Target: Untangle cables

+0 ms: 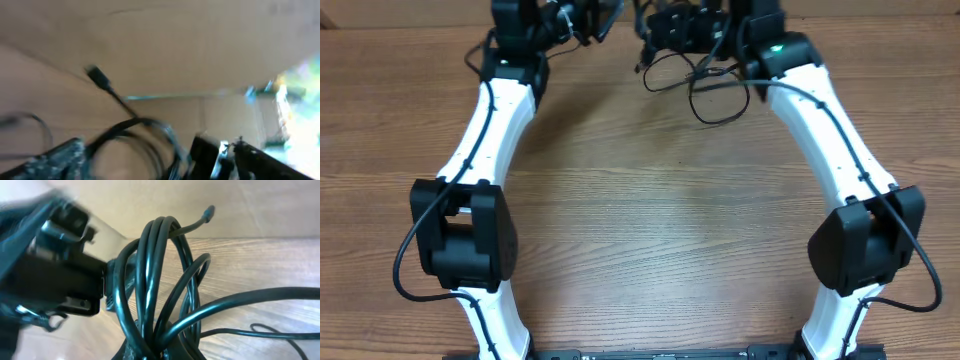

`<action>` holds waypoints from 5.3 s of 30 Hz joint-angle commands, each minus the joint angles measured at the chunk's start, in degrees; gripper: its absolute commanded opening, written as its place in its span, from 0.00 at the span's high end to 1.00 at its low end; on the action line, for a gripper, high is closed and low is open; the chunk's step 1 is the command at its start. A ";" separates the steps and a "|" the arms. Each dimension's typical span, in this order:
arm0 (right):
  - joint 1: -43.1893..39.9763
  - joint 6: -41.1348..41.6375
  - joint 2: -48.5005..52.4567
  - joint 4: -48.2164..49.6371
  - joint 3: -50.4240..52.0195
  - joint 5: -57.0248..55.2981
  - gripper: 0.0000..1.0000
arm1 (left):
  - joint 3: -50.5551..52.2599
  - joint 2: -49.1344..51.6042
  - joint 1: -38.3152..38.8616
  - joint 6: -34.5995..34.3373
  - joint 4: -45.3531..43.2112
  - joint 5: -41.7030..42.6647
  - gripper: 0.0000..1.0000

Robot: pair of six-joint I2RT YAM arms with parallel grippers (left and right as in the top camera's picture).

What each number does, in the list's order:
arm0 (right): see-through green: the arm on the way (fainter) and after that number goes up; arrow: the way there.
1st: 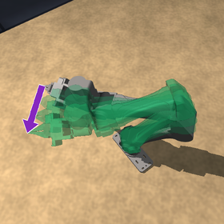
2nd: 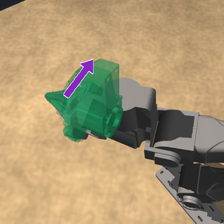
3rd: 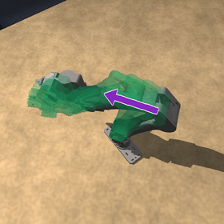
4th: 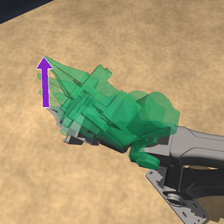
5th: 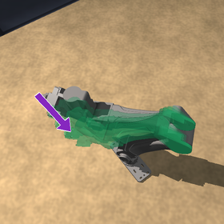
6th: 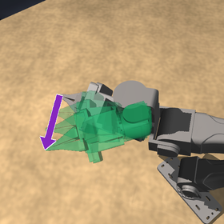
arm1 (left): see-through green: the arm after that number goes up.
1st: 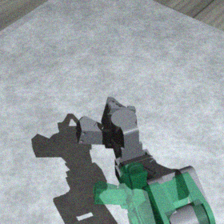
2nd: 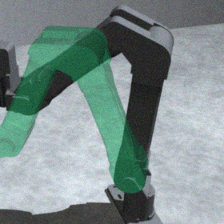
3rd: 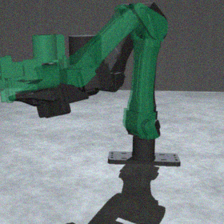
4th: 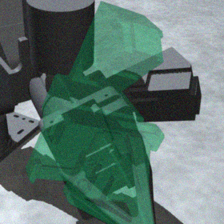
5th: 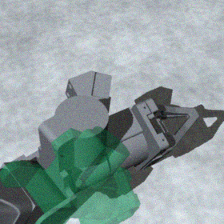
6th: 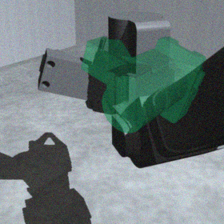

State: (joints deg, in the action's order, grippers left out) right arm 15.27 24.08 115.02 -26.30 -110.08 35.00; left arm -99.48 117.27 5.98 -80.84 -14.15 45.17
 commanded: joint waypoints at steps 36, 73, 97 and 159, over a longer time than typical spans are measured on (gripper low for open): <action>-4.39 19.39 -0.13 11.91 -0.24 24.50 0.96 | -1.16 -1.42 2.43 44.44 9.44 14.84 0.65; -0.81 -34.25 -7.21 -5.88 -0.24 -8.63 0.52 | -1.16 -1.42 0.17 60.26 14.56 17.35 0.96; 3.19 -33.29 -9.46 -26.86 -0.26 -2.47 0.96 | -1.16 -1.42 -0.90 40.79 14.25 -12.46 0.96; 5.81 -15.13 -1.44 -16.48 -0.13 -36.89 0.66 | -1.16 -1.44 3.37 43.98 3.28 22.47 0.96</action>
State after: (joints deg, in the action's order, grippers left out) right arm 21.41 8.12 112.16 -42.57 -110.13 -1.76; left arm -99.70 117.21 9.61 -38.44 -8.21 58.37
